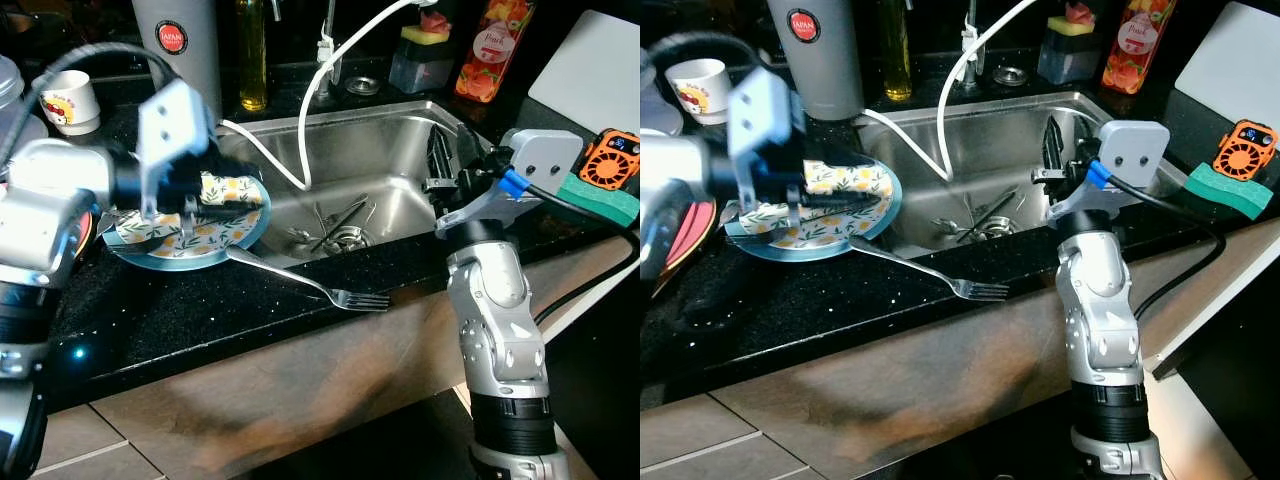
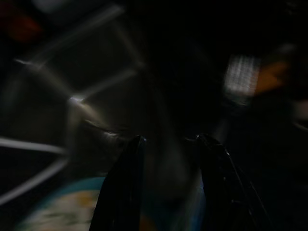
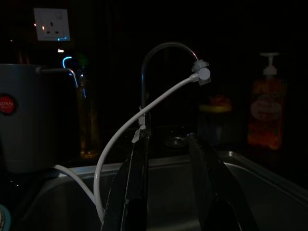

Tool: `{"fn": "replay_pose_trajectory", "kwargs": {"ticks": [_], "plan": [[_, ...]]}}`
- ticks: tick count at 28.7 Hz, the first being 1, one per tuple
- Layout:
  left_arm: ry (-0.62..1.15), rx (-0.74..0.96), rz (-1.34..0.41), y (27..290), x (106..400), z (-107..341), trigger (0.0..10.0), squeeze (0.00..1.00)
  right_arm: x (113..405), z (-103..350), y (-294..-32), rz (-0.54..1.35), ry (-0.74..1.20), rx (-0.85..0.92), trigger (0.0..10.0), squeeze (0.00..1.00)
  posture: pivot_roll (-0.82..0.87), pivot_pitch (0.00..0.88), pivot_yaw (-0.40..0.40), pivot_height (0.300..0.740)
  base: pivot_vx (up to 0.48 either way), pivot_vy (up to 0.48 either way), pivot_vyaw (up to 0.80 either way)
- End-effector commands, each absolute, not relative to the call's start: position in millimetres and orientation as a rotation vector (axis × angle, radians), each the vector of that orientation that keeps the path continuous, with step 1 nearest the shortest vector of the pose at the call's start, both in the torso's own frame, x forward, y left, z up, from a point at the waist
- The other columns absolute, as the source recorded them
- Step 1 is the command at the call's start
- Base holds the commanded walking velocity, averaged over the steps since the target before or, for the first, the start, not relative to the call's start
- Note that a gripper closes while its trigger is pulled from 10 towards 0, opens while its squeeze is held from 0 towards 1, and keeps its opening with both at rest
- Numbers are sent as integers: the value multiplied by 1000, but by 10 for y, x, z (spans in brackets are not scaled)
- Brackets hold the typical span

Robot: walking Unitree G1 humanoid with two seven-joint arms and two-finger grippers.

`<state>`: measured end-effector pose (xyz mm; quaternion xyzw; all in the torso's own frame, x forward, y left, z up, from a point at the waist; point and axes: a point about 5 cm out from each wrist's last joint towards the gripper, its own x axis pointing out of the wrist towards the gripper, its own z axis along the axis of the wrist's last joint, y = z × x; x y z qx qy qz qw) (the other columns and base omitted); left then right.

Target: Kitchen organization

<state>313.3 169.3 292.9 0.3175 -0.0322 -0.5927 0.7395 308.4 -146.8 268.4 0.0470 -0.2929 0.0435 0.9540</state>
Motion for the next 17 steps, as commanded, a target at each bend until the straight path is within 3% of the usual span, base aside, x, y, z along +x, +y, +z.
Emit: {"fn": "replay_pose_trajectory", "kwargs": {"ticks": [1,8,17], "plan": [[-6,709,-1361,1657,3118,2820,10000,0,3112,2659,-1461,95,-578,101,10000,0,89,80,-67,740,0,0,0],[56,671,-1445,1421,3266,2642,10000,0,3127,2688,-1456,104,-584,96,10000,0,79,81,-73,740,0,0,0],[123,688,-1493,1459,3300,2638,10000,0,3122,2667,-1464,112,-572,100,10000,0,71,88,-60,740,0,0,0]]}}
